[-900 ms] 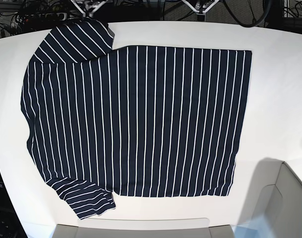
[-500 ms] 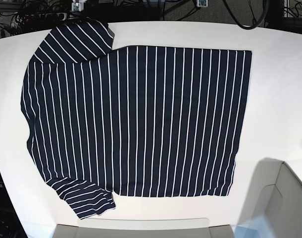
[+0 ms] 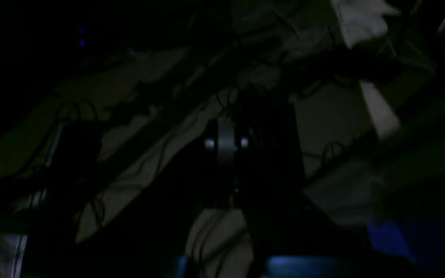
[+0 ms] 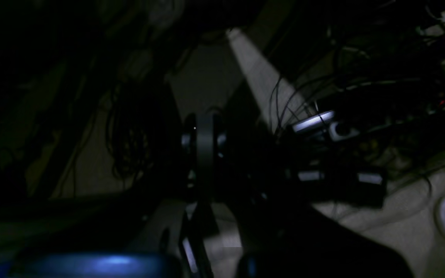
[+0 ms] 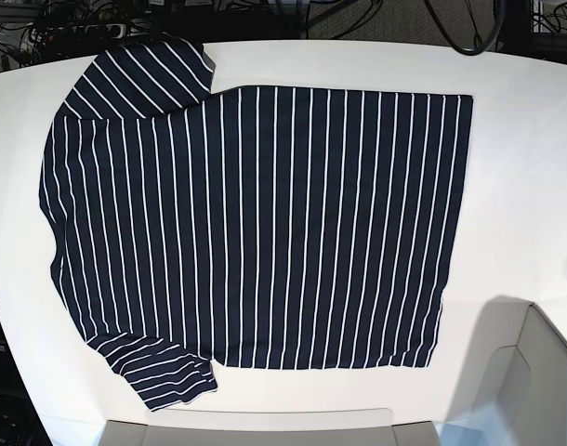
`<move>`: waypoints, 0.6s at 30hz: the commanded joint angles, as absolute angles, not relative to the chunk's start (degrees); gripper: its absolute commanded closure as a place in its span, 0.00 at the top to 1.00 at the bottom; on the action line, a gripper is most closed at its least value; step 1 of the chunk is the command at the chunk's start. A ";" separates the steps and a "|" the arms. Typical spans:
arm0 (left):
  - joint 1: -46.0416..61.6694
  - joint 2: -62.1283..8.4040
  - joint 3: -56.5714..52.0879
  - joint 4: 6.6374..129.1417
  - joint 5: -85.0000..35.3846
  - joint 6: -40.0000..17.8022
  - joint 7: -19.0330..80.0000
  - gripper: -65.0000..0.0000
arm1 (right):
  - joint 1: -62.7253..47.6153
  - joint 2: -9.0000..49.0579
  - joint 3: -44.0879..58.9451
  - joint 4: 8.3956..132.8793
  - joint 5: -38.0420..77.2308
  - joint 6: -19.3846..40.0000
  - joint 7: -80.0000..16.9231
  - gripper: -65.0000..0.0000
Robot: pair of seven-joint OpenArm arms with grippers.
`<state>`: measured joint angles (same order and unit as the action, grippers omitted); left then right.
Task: Fold the T-shirt properly
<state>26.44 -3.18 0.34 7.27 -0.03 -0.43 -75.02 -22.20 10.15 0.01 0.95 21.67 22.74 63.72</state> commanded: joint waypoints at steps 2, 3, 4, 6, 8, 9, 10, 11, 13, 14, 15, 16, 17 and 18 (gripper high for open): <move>30.73 -3.21 0.22 11.56 -0.13 -0.22 -76.88 0.01 | -23.16 10.77 0.04 1.71 21.85 23.16 66.07 0.00; 31.78 -3.21 0.22 14.20 -0.13 -0.22 -76.88 0.01 | -23.78 10.77 0.04 2.51 21.85 23.16 66.07 0.00; 33.27 -3.21 0.22 17.10 -0.13 -0.22 -76.88 0.01 | -24.40 10.77 0.04 3.82 21.85 23.16 66.07 0.00; 37.58 -3.21 0.13 24.57 -0.13 -0.22 -76.79 0.01 | -27.38 10.77 0.04 8.84 21.85 23.16 66.07 0.00; 41.19 -3.21 0.13 32.13 -0.13 -0.22 -76.70 0.01 | -31.34 10.77 0.04 16.57 21.67 23.16 66.07 0.01; 42.86 -3.21 0.13 35.47 -0.13 -0.22 -76.62 0.01 | -33.54 10.77 0.04 20.70 21.58 23.16 66.07 0.01; 44.70 -3.21 0.13 38.99 -0.13 -0.22 -76.62 0.01 | -36.35 10.77 0.04 26.07 21.58 23.16 66.07 0.01; 46.02 -3.21 0.13 41.54 -0.13 -0.22 -76.62 0.01 | -38.73 10.77 0.04 30.81 21.58 23.08 65.98 0.01; 47.87 -3.21 0.13 46.20 -0.13 -0.22 -76.35 0.01 | -43.91 10.68 0.04 41.54 21.85 23.08 65.98 0.01; 48.31 -3.21 0.13 47.43 -0.13 -0.22 -76.26 0.01 | -46.11 10.68 0.04 46.02 21.85 23.08 65.98 0.03; 48.48 -3.21 0.13 48.13 -0.13 -0.22 -75.65 0.01 | -47.87 10.77 0.13 50.15 21.93 22.99 65.89 0.05; 48.48 -3.21 0.13 48.40 -0.13 -0.22 -74.77 0.01 | -49.10 10.86 0.13 53.32 22.11 22.90 65.71 0.08; 48.40 -3.21 0.13 48.40 -0.13 -0.22 -73.71 0.01 | -50.24 10.86 0.13 57.10 22.90 22.90 65.10 0.11; 48.40 -3.30 0.13 48.40 -0.13 -0.22 -72.84 0.01 | -51.21 11.03 0.22 60.09 24.13 22.90 64.31 0.13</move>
